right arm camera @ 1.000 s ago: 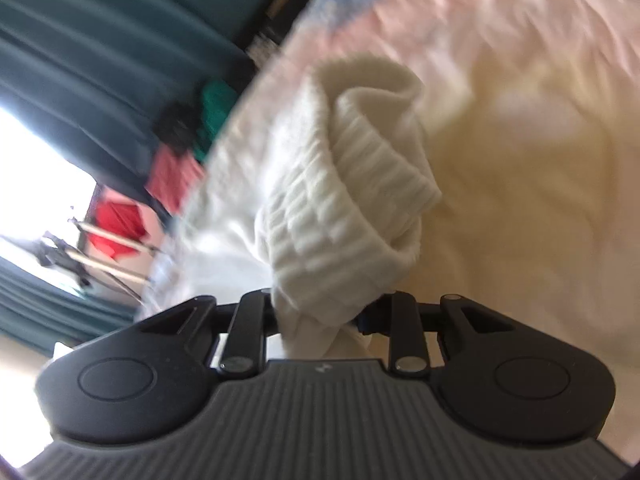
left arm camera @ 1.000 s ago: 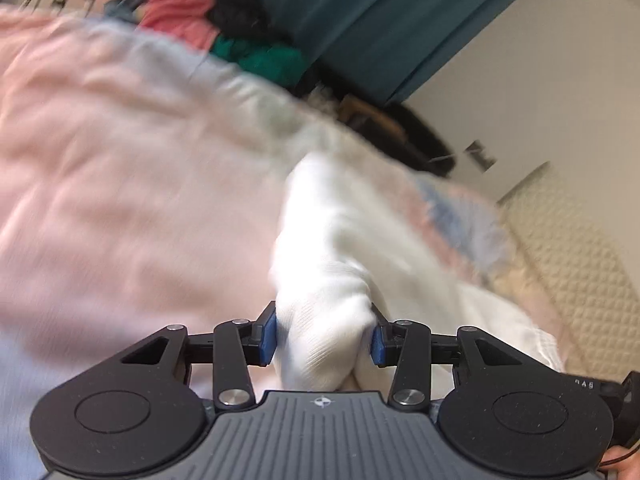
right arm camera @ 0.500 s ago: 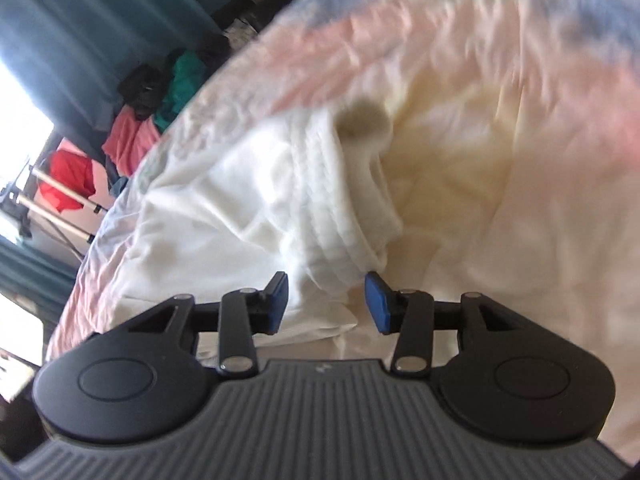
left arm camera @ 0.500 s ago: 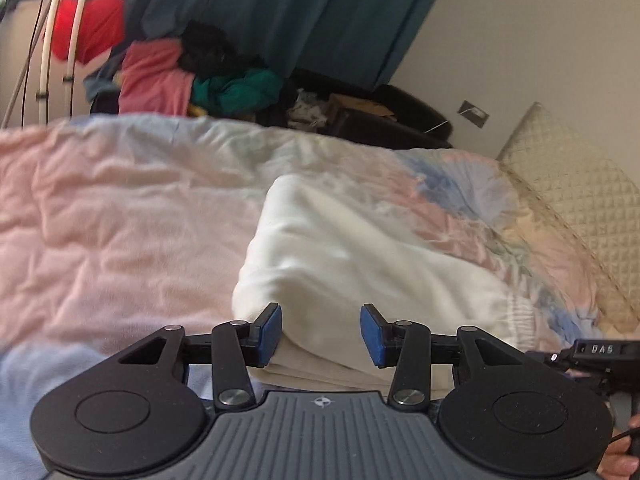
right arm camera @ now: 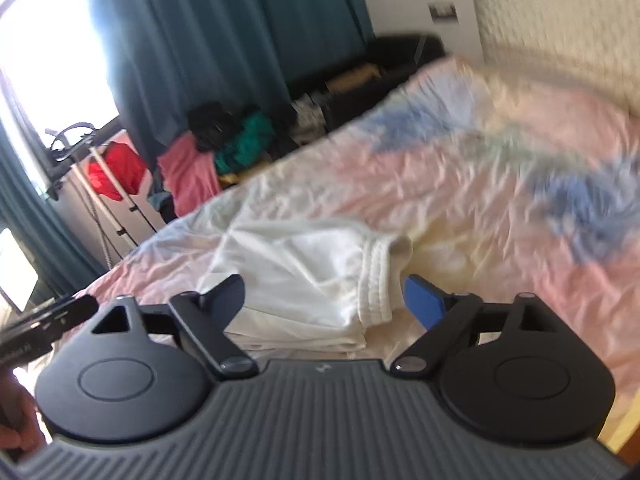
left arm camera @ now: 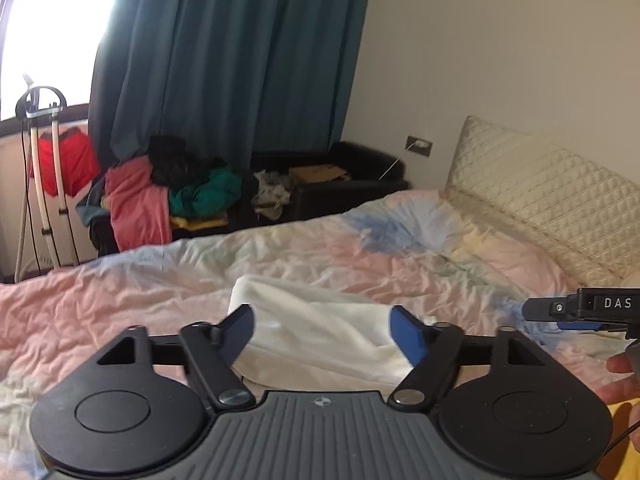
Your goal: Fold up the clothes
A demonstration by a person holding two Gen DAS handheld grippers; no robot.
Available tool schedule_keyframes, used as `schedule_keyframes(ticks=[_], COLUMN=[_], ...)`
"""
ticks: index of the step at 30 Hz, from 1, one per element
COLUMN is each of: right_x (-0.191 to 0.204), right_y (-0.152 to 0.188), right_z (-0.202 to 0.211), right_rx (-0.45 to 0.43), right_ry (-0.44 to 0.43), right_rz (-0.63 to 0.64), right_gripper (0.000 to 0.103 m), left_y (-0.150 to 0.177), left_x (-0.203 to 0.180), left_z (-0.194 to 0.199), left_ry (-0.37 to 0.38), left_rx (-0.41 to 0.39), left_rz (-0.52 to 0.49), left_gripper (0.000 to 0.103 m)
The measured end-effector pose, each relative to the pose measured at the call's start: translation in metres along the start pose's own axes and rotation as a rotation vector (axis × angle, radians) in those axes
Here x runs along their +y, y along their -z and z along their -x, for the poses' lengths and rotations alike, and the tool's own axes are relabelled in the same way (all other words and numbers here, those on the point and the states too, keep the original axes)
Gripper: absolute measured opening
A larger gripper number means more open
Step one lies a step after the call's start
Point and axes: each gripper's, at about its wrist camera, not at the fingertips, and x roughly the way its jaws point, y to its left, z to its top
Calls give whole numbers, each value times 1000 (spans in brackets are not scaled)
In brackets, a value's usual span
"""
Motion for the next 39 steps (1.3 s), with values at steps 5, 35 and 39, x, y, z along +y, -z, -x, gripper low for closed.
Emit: schedule_keyframes(ticks=[5,35,39], right_x=[21,100,102], right_y=[9,160,170], right_z=[47,127,127], right_rx=[-78,-193,-195], right_ry=[0,15,21], right_rz=[62,202,199], right_gripper=[89,89,89], left_y=[2,121,126], left_x=[-14,1,2], left_z=[52,203,209], left_ry=[-5,-131,-133], left_rx=[-46,-102,-116], left_rz=[-28,30,19], left_gripper=[103,103,103])
